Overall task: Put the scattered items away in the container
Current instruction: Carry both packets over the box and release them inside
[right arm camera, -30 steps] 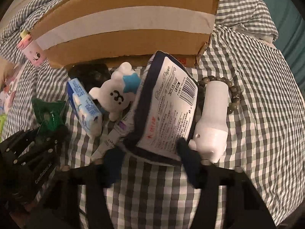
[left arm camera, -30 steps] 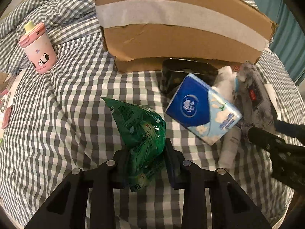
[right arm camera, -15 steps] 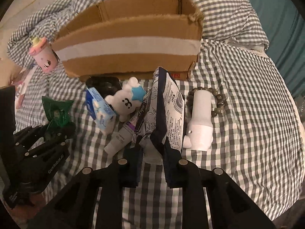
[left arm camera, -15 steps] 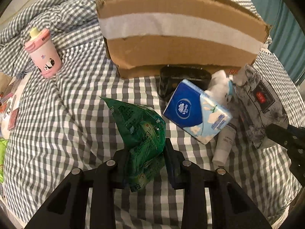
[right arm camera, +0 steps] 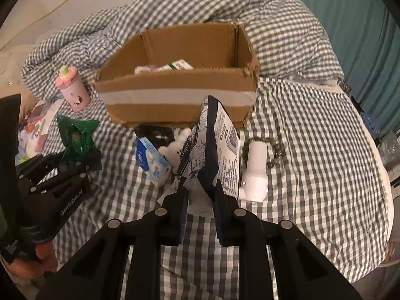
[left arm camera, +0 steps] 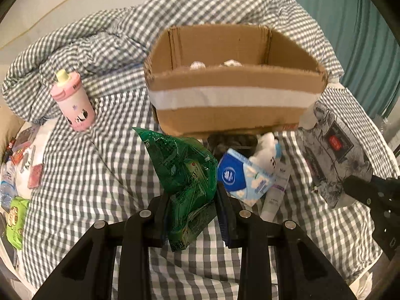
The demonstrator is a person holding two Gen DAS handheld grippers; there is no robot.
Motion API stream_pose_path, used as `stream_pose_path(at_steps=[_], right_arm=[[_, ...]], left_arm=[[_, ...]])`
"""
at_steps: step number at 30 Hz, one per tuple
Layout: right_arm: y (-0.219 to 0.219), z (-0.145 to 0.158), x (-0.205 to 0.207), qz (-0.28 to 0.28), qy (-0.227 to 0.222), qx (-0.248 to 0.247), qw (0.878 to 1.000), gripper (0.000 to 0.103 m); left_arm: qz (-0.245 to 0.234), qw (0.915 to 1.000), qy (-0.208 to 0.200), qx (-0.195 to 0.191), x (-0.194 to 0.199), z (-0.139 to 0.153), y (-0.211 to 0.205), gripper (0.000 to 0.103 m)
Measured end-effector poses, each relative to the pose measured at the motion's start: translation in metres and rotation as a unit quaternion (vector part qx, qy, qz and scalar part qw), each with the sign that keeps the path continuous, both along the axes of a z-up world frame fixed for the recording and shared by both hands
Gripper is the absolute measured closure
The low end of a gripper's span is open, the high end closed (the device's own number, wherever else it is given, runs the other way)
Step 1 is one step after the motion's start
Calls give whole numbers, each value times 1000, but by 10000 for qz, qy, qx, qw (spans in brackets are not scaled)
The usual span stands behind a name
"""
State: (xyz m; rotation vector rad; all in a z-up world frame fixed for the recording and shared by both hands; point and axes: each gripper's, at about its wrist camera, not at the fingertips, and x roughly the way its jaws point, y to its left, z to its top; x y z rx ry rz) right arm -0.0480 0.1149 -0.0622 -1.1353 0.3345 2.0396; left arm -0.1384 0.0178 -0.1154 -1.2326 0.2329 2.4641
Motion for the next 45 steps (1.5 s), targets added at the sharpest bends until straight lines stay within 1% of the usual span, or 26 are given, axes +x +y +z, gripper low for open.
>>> stream_pose_path(at_steps=[5,10,16,19,22,24,26,29,31,32,33,34,35,36,38,45], right_arm=[[3,23,-5,46,135,136,9998,85],[11,49,-19,160,306,283,9990,85],[33,67,-45,374,471,286,9978,85],[42,75,-60,510,611,261,9965,85],[40,89,-69,656,701,442,9944,85],[40,98,-72,782,867,486,9920,85],[44,101,-76,905,993,482,9898,85],[63,91,-90,862,953,490,9905,85],[84,74,-96,750,872,319,9929,84],[91,68,-96,681,880,299,9933,70],[100,63,-94,543,885,294,9942,47],[104,61,-91,429,931,327,9942,37],[108,60,-87,348,1004,360,9937,30],[112,60,-82,299,1075,345,9932,30],[118,61,-77,244,1058,252,9938,30],[117,66,-60,113,1066,269,9939,30]], left_arm=[[17,9998,184,103,-8,27,-1,72],[-2,9989,410,246,-24,58,5,72],[60,9978,562,360,-56,82,15,72],[101,9975,616,319,-74,86,25,72],[137,9976,579,359,-89,89,32,72],[115,9971,627,408,-96,92,37,72],[119,9969,690,356,-103,92,43,72],[112,9973,655,310,-115,86,53,72],[143,9978,592,275,-124,78,59,71],[148,9980,548,275,-127,74,62,63],[143,9982,508,272,-130,70,65,56],[137,9984,491,234,-131,66,68,34],[155,9984,526,167,-131,64,71,13],[187,9979,611,115,-129,63,73,9],[188,9972,726,65,-126,62,76,8],[193,9976,667,31,-124,61,78,8]])
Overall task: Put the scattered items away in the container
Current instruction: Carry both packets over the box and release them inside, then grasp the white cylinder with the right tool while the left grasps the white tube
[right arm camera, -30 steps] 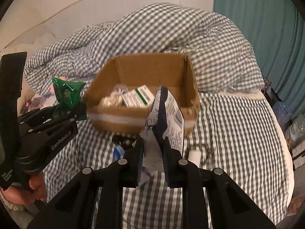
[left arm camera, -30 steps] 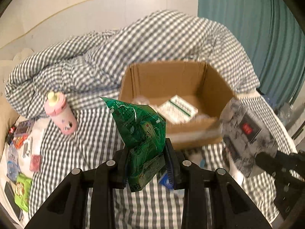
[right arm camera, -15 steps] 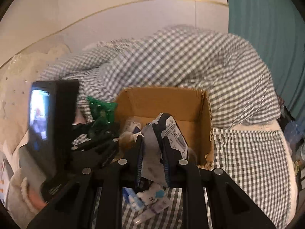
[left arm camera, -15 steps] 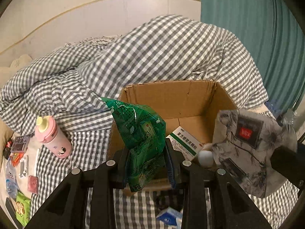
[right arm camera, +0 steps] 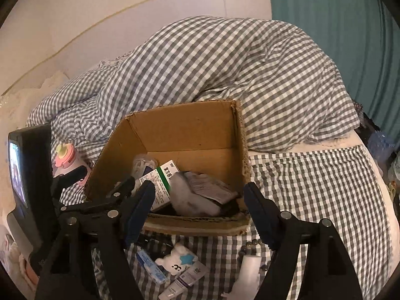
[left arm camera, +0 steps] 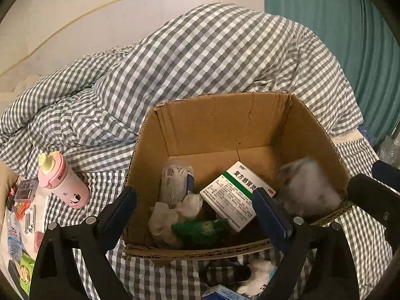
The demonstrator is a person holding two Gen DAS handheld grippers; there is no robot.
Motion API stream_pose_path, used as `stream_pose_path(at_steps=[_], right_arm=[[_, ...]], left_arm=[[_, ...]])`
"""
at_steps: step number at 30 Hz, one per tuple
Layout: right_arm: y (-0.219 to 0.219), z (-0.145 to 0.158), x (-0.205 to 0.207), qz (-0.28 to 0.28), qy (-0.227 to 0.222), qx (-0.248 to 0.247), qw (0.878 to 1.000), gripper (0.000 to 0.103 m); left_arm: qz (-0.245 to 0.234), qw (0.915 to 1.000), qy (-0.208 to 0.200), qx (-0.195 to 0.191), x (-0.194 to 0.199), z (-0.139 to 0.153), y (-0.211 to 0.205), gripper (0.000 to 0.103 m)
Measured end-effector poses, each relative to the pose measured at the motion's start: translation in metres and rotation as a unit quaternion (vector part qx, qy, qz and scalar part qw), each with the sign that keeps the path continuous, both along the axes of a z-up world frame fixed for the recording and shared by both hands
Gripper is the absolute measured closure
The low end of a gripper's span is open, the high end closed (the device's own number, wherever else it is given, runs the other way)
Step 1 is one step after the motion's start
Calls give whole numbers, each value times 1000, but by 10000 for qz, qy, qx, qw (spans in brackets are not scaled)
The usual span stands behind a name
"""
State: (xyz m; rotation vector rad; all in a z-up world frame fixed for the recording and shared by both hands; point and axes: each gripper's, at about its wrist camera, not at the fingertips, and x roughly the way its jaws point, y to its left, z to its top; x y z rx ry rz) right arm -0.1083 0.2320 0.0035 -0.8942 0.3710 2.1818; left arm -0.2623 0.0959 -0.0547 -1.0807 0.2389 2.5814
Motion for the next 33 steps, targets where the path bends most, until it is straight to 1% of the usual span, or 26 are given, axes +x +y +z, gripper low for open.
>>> stream_pose_path(at_steps=[2,7,12,15,17,20,22,26,28,30,33], right_arm=[[-4,3,5,-16,5,-1,10000,30],[-22,23,26,-65,44,112,9999,30],[-47,42,63,-205,67,249,9995,30],[-61,45,88,-311,-17,308,9990,30],[-66,41,104,-397,-45,251,9989,30],[-72,27,123,-492,-195,76,9986,30],[-75,13,131,-550,-412,1,9976,30],[-77,-19,139,-597,-729,-159,9954,30],[-77,-38,141,-622,-897,-216,9938,33],[-75,-58,142,-655,-1021,-357,9920,36],[-69,-80,144,-716,-1135,-517,9896,38]], left_arm=[[0,10000,-8,13,4,2,-2,8],[-17,9999,-18,106,23,15,-11,8],[-70,9996,-35,280,54,34,-27,8],[-112,9995,8,289,77,39,-37,8],[-165,9994,-65,283,93,34,-41,7],[-175,9993,-263,217,112,16,-45,7],[-197,9986,-465,158,124,-4,-45,7],[-229,9971,-727,-4,144,-42,-38,7],[-296,9953,-901,-179,150,-65,-30,7],[-295,9941,-978,-364,154,-85,-23,7],[-341,9926,-1064,-478,157,-107,-17,7]])
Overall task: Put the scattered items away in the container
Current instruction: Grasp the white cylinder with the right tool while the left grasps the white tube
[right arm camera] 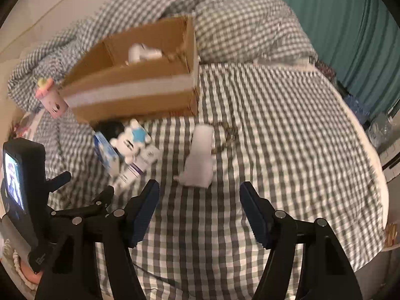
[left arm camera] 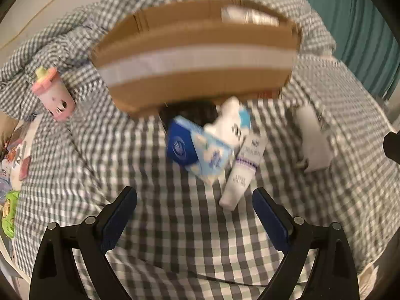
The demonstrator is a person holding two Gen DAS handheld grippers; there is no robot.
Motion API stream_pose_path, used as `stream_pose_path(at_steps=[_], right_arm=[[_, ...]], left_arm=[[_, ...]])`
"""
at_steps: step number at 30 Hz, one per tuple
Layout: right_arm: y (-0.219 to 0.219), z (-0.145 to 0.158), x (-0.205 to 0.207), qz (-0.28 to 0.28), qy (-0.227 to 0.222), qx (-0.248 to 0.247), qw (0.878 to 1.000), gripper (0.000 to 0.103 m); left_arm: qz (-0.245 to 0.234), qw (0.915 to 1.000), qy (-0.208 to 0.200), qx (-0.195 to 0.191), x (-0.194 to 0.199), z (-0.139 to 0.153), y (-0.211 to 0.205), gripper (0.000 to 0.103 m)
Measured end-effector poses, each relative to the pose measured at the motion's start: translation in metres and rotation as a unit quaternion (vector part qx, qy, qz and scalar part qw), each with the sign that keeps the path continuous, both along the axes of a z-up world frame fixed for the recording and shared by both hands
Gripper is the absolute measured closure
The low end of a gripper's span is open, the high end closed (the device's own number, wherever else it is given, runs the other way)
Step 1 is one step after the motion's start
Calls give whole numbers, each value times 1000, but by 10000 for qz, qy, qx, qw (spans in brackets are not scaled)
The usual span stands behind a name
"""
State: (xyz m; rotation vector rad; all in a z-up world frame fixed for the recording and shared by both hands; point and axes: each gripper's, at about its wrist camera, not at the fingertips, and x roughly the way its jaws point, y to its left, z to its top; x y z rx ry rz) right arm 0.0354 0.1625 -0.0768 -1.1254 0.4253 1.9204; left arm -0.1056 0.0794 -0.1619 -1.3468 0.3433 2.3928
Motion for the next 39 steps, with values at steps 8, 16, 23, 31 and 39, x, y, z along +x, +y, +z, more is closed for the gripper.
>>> stream_pose_path(at_steps=[8,16,23,31,39], right_arm=[[25,-29,-5,-182,-100,-285,9994,38],[52,-52,-22,-246,-192,-491,9983,38],[72,-78,-28,-317,-122,-814,9961,38],[60,-77,-37,-113,-148,-758,9969,60],[33,-53,-23,-47,79,-674,9977,60]], left_arm=[[-34,9998,-180,53,-10,-31,8,7],[-178,9994,-280,115,-19,-44,29,7],[-142,9994,-258,185,-25,-55,40,7],[-456,9980,-292,333,-21,-46,44,71],[-453,9977,-302,410,-11,-30,39,78]])
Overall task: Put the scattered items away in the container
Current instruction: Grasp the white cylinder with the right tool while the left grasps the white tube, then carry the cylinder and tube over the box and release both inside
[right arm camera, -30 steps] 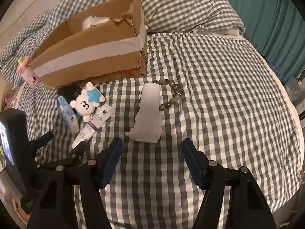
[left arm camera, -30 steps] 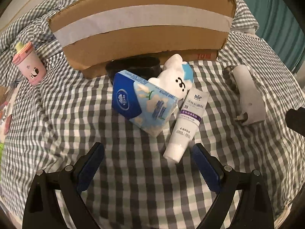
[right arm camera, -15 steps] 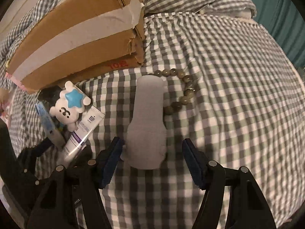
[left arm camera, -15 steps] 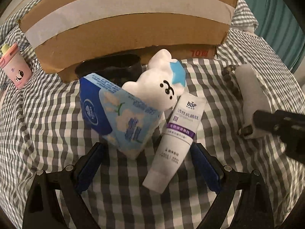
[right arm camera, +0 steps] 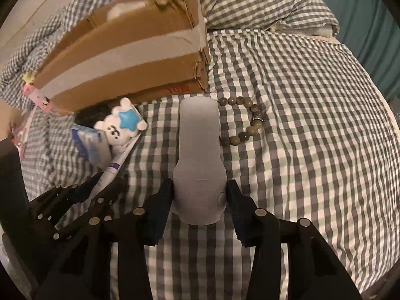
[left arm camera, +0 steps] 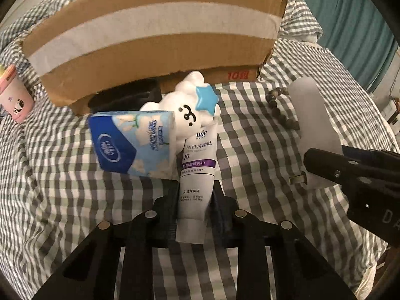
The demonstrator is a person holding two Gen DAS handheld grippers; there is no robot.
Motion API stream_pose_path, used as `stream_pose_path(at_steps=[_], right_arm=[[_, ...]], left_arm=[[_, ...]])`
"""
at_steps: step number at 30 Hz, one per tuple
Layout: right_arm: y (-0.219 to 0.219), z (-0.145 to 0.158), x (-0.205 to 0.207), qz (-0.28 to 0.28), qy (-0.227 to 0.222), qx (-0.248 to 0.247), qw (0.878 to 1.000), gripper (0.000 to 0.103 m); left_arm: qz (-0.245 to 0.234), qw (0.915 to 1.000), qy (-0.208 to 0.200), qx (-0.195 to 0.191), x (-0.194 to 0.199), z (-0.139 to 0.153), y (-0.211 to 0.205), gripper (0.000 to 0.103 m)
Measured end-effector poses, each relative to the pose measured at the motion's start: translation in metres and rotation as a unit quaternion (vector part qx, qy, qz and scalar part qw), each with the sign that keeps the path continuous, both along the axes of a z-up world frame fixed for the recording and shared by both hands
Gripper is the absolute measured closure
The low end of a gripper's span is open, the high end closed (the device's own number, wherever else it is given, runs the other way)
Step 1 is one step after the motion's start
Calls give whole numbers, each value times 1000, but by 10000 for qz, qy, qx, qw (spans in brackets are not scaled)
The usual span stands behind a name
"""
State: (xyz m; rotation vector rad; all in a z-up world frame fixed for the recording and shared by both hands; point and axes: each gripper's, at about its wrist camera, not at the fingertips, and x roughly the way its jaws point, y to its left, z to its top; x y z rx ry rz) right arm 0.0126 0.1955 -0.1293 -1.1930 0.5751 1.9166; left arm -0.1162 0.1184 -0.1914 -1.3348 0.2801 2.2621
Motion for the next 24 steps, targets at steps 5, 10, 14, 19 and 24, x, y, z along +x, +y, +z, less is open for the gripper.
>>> stream_pose_path(at_steps=[5,10,14,19,24], right_arm=[[-18,32,6,34,264,121,9996,60],[-39,63,6,51,460,370,9982,60],[-55,81,8,124,510,535,9972,60],[-76,97,4,219,499,726,9959,60],[-85,104,-2,314,495,847,9947,60]], left_arm=[[120,9996,201,164,8,31,-17,82],[189,9976,498,431,18,73,-33,82],[236,9960,647,569,22,96,-43,82],[250,9949,702,681,28,112,-52,82],[286,9940,771,717,27,125,-58,82]])
